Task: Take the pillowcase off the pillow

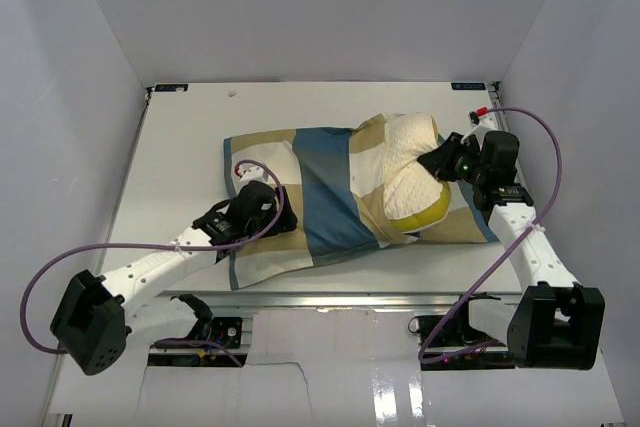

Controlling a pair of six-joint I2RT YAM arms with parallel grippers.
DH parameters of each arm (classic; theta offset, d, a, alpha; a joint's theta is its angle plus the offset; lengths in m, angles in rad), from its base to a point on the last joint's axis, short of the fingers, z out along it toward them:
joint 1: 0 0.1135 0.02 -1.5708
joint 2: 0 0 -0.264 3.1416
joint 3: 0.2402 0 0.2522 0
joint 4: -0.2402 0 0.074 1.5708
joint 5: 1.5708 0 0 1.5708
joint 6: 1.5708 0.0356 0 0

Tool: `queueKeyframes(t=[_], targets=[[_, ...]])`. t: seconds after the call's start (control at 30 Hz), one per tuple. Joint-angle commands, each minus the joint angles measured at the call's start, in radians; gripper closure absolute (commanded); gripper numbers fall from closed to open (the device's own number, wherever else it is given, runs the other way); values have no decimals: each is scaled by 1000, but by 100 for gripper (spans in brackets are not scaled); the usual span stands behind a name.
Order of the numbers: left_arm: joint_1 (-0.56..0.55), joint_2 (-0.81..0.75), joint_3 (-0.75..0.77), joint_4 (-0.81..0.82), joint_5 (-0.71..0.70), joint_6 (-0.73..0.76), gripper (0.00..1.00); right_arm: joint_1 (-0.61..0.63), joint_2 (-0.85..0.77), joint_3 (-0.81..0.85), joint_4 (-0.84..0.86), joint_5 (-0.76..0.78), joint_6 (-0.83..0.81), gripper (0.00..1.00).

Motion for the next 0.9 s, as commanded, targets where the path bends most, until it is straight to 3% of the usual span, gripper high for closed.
queueKeyframes(t=[0.0, 0.03, 0.07, 0.17, 0.3, 0.57, 0.87], targets=[[19, 45, -4, 3, -81, -4, 18, -7, -35, -16, 108, -62, 4, 92], [22, 63, -7, 18, -79, -1, 26, -5, -38, -22, 117, -60, 6, 92], [24, 71, -5, 20, -82, -3, 52, -5, -36, -28, 120, -60, 4, 92], [28, 68, 13, -12, -114, -9, 100, -49, -33, -44, 125, -59, 3, 92], [44, -10, 67, -81, -214, -13, 100, -115, -4, -22, 134, -39, 26, 92], [241, -82, 188, -190, -361, -18, 100, -269, 36, 64, 102, -105, 98, 92], [580, -39, 248, -155, -95, 23, 100, -407, -4, 71, 74, -108, 132, 92]])
